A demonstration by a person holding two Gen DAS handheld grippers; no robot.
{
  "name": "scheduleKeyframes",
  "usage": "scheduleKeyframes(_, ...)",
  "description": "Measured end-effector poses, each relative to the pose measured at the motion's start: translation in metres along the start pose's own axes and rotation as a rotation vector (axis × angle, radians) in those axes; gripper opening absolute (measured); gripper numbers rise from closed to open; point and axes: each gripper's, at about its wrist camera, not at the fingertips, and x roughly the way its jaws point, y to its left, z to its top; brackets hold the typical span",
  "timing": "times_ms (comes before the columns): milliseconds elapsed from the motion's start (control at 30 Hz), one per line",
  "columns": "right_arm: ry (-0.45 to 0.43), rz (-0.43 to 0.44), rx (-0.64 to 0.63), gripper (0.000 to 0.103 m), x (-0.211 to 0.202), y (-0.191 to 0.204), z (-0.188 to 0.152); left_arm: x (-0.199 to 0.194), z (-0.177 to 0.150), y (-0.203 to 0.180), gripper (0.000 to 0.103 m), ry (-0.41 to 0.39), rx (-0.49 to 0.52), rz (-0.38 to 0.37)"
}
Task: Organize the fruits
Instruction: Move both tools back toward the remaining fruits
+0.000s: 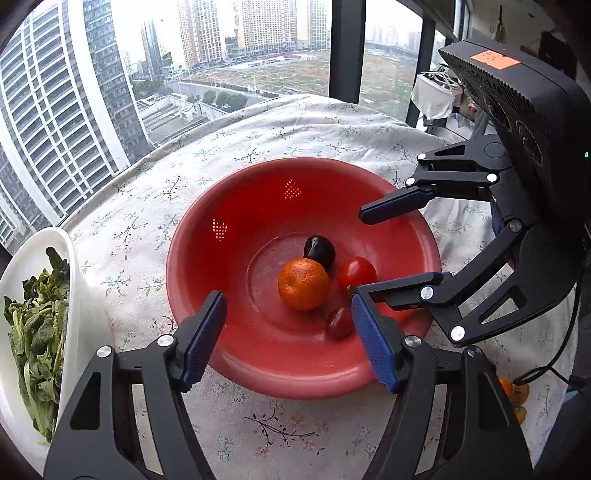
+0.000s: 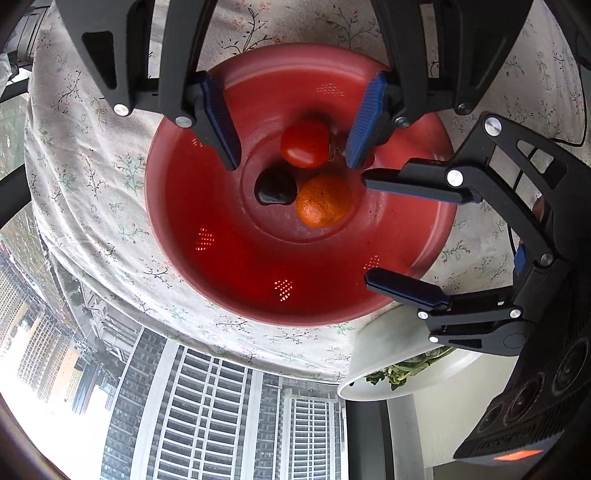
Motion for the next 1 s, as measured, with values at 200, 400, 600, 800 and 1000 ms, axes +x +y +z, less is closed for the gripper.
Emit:
scheduleKeyframes(200, -0.149, -0.004, 0.014, 0.064, -0.046, 0.005, -0.008, -0.05, -0.032, -0.024, 0.091, -0.125, -0.014, -0.003)
scheduleKeyframes(400, -0.433, 0.078, 0.084, 0.093, -0.118, 0.007, -0.048, -0.1, -0.085, -0.064, 0.103, -0.264, -0.027, -0.072)
scheduleKeyframes(600, -0.573, 0.102, 0.122, 0.098, -0.168, 0.03, -0.11, -0.13, -0.137, -0.108, 0.103, -0.352, 0.019, -0.07)
scheduleKeyframes(800, -0.591, 0.085, 0.147, 0.098, -0.185, 0.056, -0.176, -0.148, -0.183, -0.149, 0.103, -0.355, 0.076, -0.067)
scheduleKeyframes(1000, -0.577, 0.12, 0.22, 0.098, -0.175, 0.075, -0.223, -0.139, -0.199, -0.183, 0.103, -0.202, 0.121, -0.114)
